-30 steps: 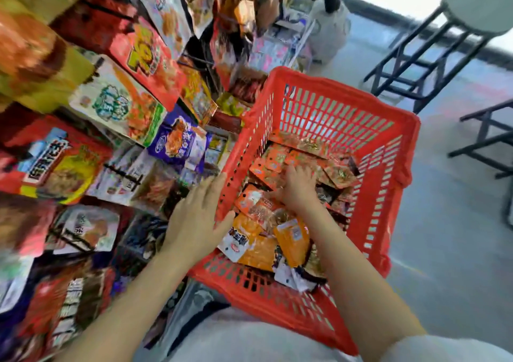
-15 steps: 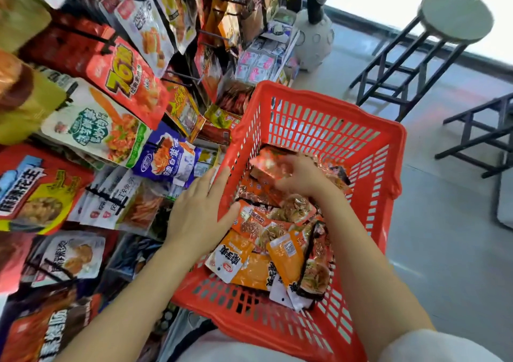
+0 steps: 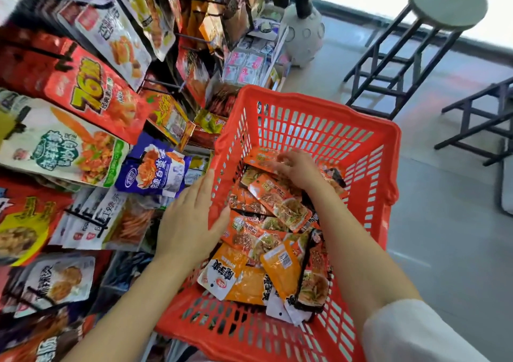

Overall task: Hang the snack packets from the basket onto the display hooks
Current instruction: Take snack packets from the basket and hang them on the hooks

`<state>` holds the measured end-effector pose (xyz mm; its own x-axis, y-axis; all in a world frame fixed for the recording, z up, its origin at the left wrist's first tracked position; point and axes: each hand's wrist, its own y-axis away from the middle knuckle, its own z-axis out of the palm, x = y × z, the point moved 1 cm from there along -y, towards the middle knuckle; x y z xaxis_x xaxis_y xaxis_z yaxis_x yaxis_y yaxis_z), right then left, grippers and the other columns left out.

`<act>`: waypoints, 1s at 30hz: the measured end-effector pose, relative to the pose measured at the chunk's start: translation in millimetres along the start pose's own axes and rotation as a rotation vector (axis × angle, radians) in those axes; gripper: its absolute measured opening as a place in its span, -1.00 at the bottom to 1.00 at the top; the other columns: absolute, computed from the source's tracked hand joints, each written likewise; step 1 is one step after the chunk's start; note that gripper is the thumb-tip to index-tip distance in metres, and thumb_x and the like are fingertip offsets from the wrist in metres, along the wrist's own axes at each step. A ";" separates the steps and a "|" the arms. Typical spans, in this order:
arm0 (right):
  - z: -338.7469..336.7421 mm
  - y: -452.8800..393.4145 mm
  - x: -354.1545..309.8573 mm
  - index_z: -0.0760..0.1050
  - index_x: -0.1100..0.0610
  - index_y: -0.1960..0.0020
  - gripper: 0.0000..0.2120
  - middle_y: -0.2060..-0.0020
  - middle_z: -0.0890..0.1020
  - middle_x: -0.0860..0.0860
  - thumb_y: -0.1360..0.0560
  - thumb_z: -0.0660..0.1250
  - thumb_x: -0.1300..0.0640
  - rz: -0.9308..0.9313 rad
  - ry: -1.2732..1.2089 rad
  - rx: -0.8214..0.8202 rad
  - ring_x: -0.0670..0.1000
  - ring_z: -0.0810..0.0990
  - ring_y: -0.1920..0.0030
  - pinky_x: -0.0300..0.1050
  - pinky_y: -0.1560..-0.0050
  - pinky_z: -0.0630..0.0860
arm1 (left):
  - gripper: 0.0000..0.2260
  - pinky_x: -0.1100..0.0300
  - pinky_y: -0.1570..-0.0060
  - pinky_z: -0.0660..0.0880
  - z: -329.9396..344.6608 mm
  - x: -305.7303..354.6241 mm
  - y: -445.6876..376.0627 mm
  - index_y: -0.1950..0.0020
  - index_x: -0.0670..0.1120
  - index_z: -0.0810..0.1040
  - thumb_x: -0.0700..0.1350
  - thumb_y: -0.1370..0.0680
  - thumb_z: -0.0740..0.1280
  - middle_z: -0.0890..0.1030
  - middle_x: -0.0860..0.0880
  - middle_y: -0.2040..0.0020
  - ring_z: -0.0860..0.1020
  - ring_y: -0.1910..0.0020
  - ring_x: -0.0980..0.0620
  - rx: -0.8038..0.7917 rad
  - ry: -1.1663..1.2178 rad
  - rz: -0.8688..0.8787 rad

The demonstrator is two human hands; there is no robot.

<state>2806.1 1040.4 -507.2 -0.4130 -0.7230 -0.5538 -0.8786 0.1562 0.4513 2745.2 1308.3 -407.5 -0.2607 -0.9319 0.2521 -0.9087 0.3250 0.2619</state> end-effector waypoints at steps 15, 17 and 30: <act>9.4 -18.0 1.9 0.35 0.14 -0.39 -0.06 -0.37 0.47 0.16 -0.27 0.46 -0.46 0.188 0.296 -0.210 0.26 0.35 -0.43 0.21 -0.46 0.26 | -0.25 -0.06 -0.35 0.42 0.5 0.6 0.3 -0.66 -0.03 0.02 0.32 -0.55 -0.06 0.27 -0.09 -0.60 0.31 -0.54 -0.10 0.020 0.009 0.002; 10.2 -14.4 -1.5 0.40 0.14 -0.35 -0.10 -0.30 0.53 0.13 -0.26 0.49 -0.43 0.162 0.284 -0.208 0.23 0.44 -0.35 0.20 -0.41 0.35 | -0.25 -0.06 -0.36 0.41 0.7 0.1 0.3 -0.66 -0.02 0.01 0.32 -0.55 -0.06 0.25 -0.09 -0.60 0.29 -0.55 -0.10 0.022 0.017 0.001; 31.4 41.2 -26.1 0.20 0.18 -0.56 -0.11 -0.41 0.48 0.12 -0.39 0.60 0.05 0.105 -0.043 -0.118 0.18 0.48 -0.37 0.15 -0.35 0.47 | -0.31 -0.02 -0.39 0.37 -3.1 2.8 1.8 -0.67 0.00 -0.10 0.20 -0.64 0.11 0.18 -0.06 -0.63 0.23 -0.57 -0.06 0.018 0.061 -0.005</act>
<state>2773.2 1086.8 -496.1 -0.5134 -0.6771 -0.5272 -0.7965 0.1474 0.5864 2743.9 1306.7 -403.4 -0.2358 -0.9218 0.3077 -0.9160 0.3166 0.2465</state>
